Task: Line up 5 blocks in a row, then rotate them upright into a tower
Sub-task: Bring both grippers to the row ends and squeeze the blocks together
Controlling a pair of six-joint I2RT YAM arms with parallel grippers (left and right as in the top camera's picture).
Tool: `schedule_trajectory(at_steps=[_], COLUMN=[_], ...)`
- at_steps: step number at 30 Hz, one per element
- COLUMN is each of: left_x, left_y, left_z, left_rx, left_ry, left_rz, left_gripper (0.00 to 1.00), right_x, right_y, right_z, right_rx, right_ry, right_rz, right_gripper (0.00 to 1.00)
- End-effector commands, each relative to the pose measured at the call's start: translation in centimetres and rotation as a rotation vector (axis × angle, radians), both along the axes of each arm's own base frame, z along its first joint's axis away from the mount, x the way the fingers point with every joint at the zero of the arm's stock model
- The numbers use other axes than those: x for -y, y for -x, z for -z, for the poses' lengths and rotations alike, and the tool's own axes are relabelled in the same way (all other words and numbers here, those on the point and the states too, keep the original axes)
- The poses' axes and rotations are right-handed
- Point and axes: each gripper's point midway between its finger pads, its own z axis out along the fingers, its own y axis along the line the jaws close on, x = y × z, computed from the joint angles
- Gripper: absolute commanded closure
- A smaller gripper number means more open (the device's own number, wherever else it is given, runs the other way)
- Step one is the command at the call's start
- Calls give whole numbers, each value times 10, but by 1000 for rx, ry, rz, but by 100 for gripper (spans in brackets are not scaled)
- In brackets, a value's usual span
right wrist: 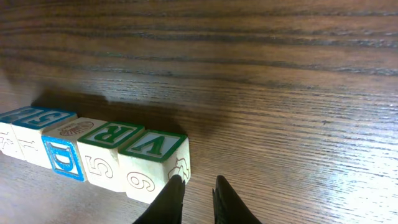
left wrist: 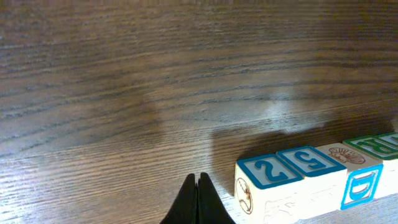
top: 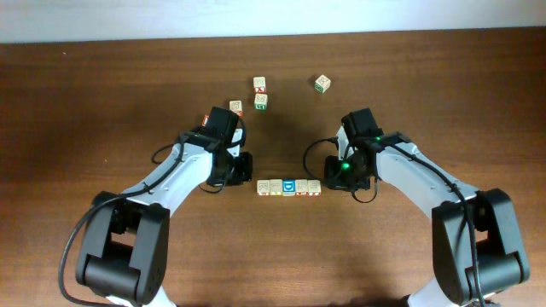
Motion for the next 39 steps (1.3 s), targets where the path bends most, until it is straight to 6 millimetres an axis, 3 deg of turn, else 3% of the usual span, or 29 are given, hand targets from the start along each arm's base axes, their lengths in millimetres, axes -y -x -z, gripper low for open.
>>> schedule_trajectory(at_steps=[1,12,17,27,39], left_x=[1,3,2,0,-30], left_y=[1,-6,-3,-5,-16], left_z=[4,3,3,3,4], left_rx=[6,35,20,30,30], left_ry=[-2,7,3,-4,-9], left_rz=[33,32,32,38,-34], left_gripper=[100,100,100,100,100], right_x=[-3,-4,-11,-31,-57], right_y=[6,9,17,13,2], right_z=[6,18,14,11,10], right_rx=[-32,-69,-110,-82,-16], right_ry=[12,42,-4,-41,-72], right_rz=[20,34,24,8,10], right_gripper=[82,88,89,90,92])
